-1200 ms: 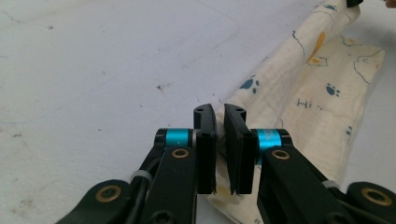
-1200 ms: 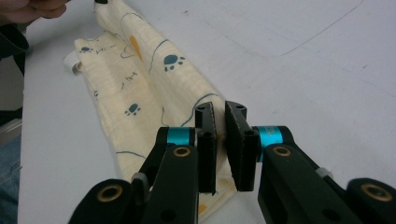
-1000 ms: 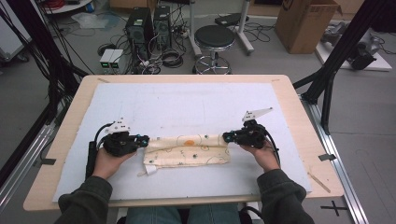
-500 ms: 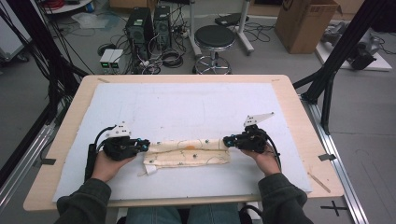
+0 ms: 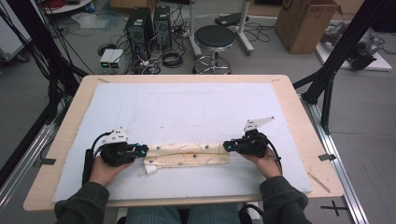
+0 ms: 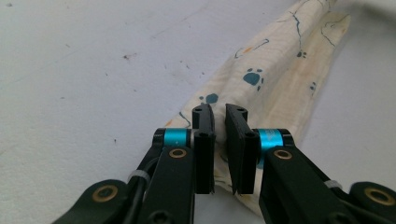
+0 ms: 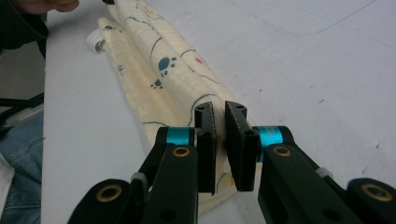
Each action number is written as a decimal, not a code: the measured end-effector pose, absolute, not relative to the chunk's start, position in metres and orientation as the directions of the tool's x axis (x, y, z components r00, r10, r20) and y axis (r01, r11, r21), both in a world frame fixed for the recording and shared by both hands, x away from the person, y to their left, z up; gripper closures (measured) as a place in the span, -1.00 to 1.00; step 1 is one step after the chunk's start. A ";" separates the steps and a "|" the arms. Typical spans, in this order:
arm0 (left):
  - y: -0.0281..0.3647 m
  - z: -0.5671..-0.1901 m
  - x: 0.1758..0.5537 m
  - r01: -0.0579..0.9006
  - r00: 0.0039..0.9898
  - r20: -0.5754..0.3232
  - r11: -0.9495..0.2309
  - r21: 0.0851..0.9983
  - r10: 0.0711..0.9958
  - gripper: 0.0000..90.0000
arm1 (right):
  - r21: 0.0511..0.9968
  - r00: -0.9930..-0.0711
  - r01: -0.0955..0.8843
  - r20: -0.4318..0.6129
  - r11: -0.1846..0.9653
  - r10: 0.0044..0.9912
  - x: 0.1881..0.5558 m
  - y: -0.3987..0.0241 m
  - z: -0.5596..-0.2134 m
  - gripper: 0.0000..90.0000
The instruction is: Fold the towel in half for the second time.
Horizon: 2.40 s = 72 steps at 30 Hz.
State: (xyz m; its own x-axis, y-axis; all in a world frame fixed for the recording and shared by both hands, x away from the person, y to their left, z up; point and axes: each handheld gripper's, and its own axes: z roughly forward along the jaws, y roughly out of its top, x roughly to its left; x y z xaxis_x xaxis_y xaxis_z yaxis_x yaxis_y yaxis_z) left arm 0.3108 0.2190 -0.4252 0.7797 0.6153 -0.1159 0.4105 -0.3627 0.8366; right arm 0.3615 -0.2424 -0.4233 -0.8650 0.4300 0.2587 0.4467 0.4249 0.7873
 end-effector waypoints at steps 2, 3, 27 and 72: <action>0.219 -0.426 0.309 0.411 0.782 -0.117 -0.366 0.835 0.612 0.81 | 0.790 -0.869 0.440 0.254 0.427 0.425 0.360 -0.243 -0.424 0.84; 0.219 -0.427 0.308 0.409 0.784 -0.114 -0.370 0.835 0.610 0.81 | 0.786 -0.867 0.446 0.261 0.427 0.425 0.358 -0.243 -0.424 0.84; 0.217 -0.436 0.290 0.398 0.828 -0.108 -0.442 0.803 0.550 0.70 | 0.758 -0.871 0.455 0.268 0.467 0.412 0.342 -0.245 -0.437 0.72; 0.153 -0.431 0.314 0.379 0.887 -0.104 -0.581 0.721 0.449 0.92 | 0.699 -0.939 0.331 0.180 0.633 0.293 0.348 -0.166 -0.432 0.72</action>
State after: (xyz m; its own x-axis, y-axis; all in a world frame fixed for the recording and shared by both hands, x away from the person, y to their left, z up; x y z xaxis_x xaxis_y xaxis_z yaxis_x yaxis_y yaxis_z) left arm 0.3140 0.1534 -0.4308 0.8872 0.4495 -0.1038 0.3786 -0.5809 0.7206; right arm 0.3485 -0.1659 -0.4316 -0.9391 0.2929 0.1798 0.3314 0.6331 0.6995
